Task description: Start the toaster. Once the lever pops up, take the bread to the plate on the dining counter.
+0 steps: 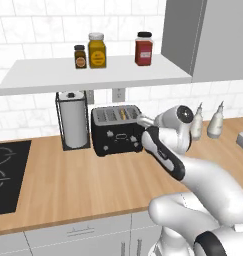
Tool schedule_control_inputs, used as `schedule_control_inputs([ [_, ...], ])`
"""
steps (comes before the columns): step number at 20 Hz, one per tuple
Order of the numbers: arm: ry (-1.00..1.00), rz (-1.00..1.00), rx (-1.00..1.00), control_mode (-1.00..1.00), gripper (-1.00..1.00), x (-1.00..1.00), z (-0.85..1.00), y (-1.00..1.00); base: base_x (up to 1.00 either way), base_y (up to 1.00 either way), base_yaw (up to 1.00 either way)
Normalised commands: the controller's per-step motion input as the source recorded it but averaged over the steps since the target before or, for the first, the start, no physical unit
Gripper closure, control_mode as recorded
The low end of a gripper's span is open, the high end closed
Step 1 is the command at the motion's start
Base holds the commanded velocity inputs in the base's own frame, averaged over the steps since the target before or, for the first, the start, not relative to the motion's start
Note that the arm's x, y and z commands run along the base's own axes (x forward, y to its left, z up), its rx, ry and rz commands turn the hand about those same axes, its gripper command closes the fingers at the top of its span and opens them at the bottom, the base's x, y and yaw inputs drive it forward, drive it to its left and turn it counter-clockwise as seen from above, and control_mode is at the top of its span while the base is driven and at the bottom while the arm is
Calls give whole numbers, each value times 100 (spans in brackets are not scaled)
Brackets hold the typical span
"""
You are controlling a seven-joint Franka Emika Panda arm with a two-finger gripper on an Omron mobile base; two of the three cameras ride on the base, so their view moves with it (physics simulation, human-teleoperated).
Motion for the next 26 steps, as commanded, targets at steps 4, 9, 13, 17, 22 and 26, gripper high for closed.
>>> schedule_control_inputs([
  [4,0,11,-6,-100,-100,-19,100,7,0,0,0],
  [9,0,17,-20,-100,-100,-13,100,23,0,0,0],
  [13,-4,23,-30,-100,-100,-40,82,23,0,0,0],
  [17,-9,27,-39,-100,-100,-50,37,29,0,0,0],
  [22,-5,11,-31,-100,-100,-40,18,14,0,0,0],
  [26,0,-2,-2,-100,-100,-22,22,0,0,0,0],
])
